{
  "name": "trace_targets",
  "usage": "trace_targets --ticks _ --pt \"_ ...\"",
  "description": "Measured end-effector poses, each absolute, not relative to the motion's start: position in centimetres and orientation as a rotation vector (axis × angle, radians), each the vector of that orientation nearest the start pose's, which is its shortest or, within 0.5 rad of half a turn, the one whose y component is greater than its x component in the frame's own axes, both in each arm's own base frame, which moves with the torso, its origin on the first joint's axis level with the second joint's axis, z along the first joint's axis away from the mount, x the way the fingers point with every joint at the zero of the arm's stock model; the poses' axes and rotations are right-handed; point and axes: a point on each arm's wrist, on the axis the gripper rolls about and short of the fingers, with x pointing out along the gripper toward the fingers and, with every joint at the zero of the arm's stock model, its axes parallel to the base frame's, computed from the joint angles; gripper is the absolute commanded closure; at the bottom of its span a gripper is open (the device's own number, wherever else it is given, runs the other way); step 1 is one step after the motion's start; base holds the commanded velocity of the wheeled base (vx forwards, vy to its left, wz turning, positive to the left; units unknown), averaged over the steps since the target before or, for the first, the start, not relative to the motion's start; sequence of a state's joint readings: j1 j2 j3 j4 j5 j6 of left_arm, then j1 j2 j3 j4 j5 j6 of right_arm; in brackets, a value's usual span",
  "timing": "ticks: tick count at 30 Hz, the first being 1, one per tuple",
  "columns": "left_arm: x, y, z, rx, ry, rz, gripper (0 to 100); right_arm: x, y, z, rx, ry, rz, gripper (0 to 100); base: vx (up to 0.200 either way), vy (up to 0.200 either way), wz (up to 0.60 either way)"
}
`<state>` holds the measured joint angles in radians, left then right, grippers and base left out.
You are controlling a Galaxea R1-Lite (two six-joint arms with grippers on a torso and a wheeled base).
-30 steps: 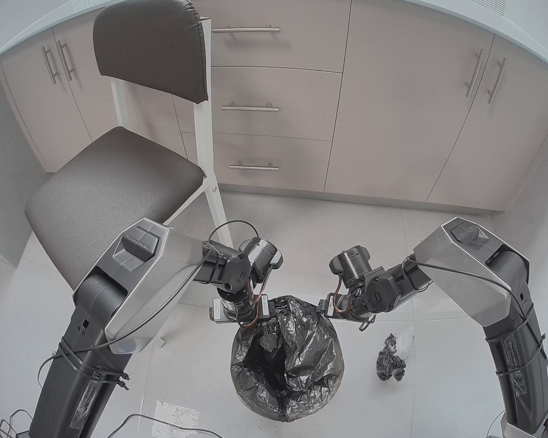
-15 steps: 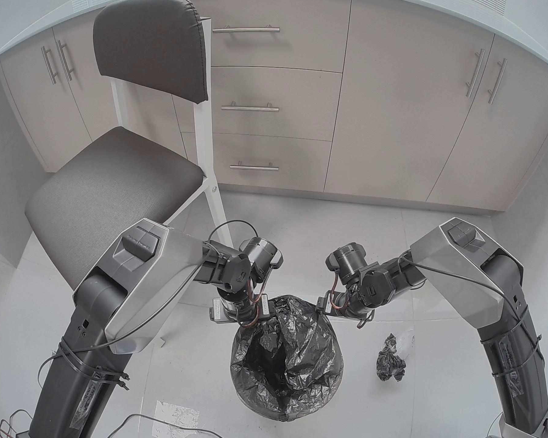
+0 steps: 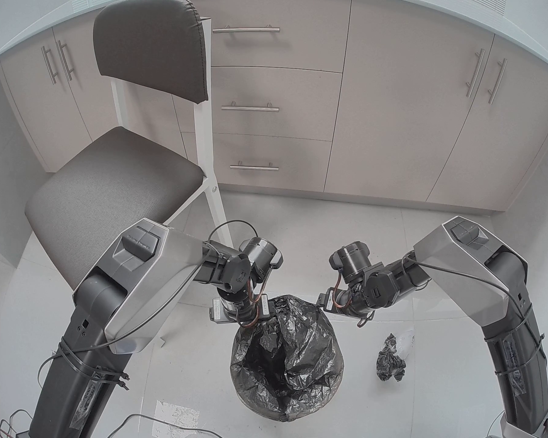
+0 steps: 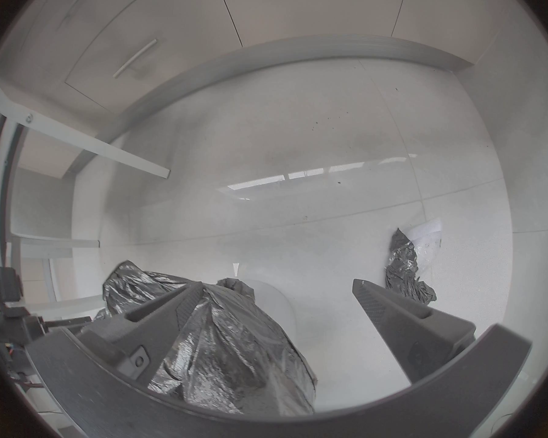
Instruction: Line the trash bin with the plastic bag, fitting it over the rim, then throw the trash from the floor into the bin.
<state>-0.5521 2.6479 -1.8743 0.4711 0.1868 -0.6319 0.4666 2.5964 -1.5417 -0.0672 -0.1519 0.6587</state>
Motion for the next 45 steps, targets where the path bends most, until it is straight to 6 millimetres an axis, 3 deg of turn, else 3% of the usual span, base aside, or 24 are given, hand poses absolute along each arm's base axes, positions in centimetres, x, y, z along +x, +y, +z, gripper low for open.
trace_targets --ticks 4,10,16,22,33,45 --pt "40.6 -24.5 -2.2 -0.103 1.195 0.061 0 41.3 20.5 -4.3 0.339 0.923 0.062 0 0.000 0.000 0.00" --pt "40.6 -24.5 -2.2 -0.105 1.195 0.062 0 39.3 19.7 -4.7 0.303 0.883 0.273 0 0.000 0.000 0.00" --pt "40.6 -24.6 -2.2 -0.105 1.195 0.062 0 37.9 19.0 -4.9 0.252 0.929 0.323 0 0.000 0.000 0.00" --pt "40.6 -24.6 -2.2 -0.105 1.195 0.062 0 37.5 18.8 -4.9 0.187 1.008 0.315 0 0.000 0.000 0.00" --pt "40.6 -24.6 -2.2 -0.104 1.193 0.063 0 39.3 19.5 -4.9 0.116 1.038 0.182 0 0.000 0.000 0.00" --pt "40.6 -24.6 -2.2 -0.102 1.193 0.064 0 39.3 19.5 -5.5 0.080 1.116 0.140 0 0.000 0.000 0.00"
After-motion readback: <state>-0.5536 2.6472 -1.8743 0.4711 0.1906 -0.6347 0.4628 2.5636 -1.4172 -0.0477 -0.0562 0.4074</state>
